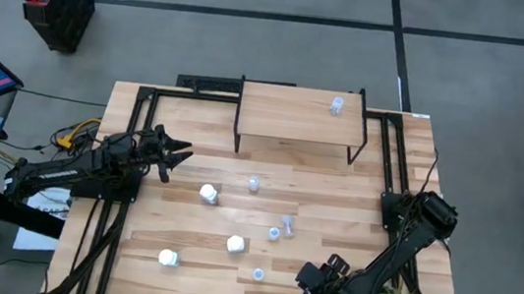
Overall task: Pick and place medicine bottles onto shelf by color
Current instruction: Put the bottom transparent pill bottle on the shelf aligned with the other transparent pill bottle
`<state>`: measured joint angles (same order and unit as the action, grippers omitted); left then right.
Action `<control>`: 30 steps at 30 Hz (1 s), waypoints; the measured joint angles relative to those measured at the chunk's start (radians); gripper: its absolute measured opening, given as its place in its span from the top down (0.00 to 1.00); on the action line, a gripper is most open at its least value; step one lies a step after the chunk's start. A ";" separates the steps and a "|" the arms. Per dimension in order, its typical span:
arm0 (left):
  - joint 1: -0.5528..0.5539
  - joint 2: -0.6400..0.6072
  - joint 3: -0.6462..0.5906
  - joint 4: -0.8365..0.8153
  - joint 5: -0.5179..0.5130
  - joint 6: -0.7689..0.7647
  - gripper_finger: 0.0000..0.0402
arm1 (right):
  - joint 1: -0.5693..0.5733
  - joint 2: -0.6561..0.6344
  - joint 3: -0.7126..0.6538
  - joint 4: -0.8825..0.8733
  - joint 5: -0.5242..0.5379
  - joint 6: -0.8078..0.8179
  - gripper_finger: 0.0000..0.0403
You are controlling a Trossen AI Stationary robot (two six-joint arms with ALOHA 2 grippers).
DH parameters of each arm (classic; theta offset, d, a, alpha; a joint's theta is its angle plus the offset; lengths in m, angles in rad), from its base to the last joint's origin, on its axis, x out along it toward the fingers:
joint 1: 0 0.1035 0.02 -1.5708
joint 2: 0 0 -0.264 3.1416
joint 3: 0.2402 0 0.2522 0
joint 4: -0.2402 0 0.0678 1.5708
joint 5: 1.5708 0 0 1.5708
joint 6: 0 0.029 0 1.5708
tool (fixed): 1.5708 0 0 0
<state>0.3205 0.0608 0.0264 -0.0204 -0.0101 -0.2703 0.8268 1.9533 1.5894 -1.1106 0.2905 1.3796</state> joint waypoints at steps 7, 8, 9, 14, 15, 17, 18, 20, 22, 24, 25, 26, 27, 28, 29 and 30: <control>0.000 0.000 0.000 0.000 -0.002 0.004 0.63 | 0.000 0.000 0.000 0.020 -0.007 0.000 0.36; 0.000 0.000 0.000 0.000 -0.002 0.004 0.63 | 0.000 0.000 0.000 0.020 -0.007 0.002 0.36; 0.000 0.000 0.000 0.000 -0.002 0.004 0.63 | 0.000 0.000 0.000 0.020 -0.008 0.008 0.36; 0.000 0.000 0.000 0.000 -0.002 0.000 0.63 | -0.010 0.000 0.000 0.024 -0.055 0.060 0.36; 0.000 0.000 0.000 0.000 -0.002 -0.001 0.63 | -0.011 0.000 0.000 0.029 -0.057 0.061 0.36; 0.000 0.000 0.000 0.000 -0.002 0.000 0.63 | -0.011 0.000 0.000 0.037 -0.062 0.060 0.36; 0.000 0.000 0.000 0.000 -0.002 0.003 0.63 | -0.011 0.000 0.000 0.040 -0.062 0.060 0.36; 0.000 0.000 0.000 0.000 -0.002 0.003 0.63 | -0.011 0.000 0.000 0.042 -0.064 0.061 0.36; 0.000 0.000 0.000 0.000 -0.002 0.003 0.63 | -0.011 0.013 0.002 0.046 -0.073 0.061 0.36; 0.000 0.000 0.000 0.000 -0.002 0.004 0.63 | -0.011 0.019 -0.001 0.041 -0.089 0.061 0.36; 0.000 0.000 0.000 0.000 -0.002 0.004 0.63 | -0.011 0.022 0.000 0.046 -0.091 0.062 0.36; 0.000 0.000 0.000 0.000 -0.002 0.004 0.63 | -0.014 0.026 0.003 0.052 -0.091 0.062 0.36; 0.000 0.000 0.000 0.000 -0.001 0.004 0.63 | -0.015 0.029 0.002 0.048 -0.090 0.062 0.36; 0.000 0.000 0.000 0.000 -0.001 0.004 0.63 | -0.013 0.032 0.000 0.045 -0.090 0.064 0.36; 0.000 0.000 0.000 0.000 -0.002 0.003 0.63 | -0.012 0.033 0.000 0.046 -0.090 0.064 0.36; 0.000 0.000 0.000 0.000 -0.001 0.003 0.63 | -0.011 0.032 0.000 0.047 -0.090 0.064 0.36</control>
<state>0.3203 0.0609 0.0262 -0.0204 -0.0116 -0.2673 0.8158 1.9855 1.5893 -1.0636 0.2001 1.4437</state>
